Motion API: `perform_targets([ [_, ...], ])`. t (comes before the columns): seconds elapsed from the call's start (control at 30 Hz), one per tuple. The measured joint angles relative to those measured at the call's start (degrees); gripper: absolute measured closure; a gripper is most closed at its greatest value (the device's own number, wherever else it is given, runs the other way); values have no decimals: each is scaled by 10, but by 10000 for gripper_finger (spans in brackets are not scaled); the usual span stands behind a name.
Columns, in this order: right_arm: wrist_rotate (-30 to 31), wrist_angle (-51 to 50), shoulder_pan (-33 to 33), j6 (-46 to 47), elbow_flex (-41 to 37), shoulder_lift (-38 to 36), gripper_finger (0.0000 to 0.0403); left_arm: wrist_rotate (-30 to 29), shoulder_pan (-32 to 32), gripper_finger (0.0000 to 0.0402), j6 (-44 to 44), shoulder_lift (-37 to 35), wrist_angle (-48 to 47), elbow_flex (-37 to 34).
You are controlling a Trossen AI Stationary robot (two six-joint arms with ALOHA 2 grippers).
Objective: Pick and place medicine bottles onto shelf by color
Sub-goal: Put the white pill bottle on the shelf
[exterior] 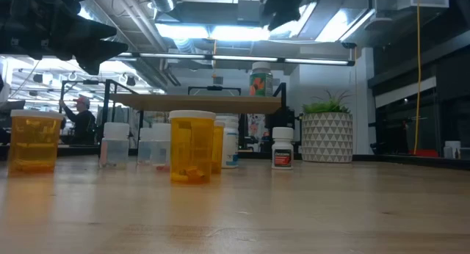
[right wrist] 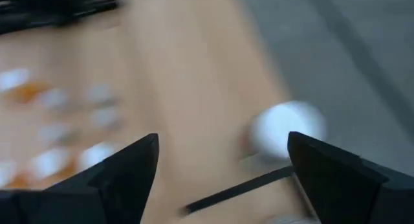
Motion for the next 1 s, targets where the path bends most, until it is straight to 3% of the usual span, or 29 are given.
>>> perform_targets([
  [0.1, -69, -51, 31, 10, 4, 0, 59, 0, 0, 182, 0, 0, 0, 0],
  [0.2, -79, -77, 68, 17, -12, 0, 59, 0, 0, 182, 0, 0, 0, 0],
  [0.6, 53, -34, 219, 146, -144, 1, 59, 0, 0, 182, 0, 0, -1, 0],
  [0.73, 100, -56, 262, 183, -183, 1, 59, 0, 0, 182, 0, 0, -3, 0],
  [0.83, 145, -126, 285, 250, -216, 1, 59, 0, 0, 182, 0, 0, -3, 0],
  [1.0, 149, -183, 325, 328, -284, -15, 59, 0, 0, 182, 0, 0, -3, 0],
])
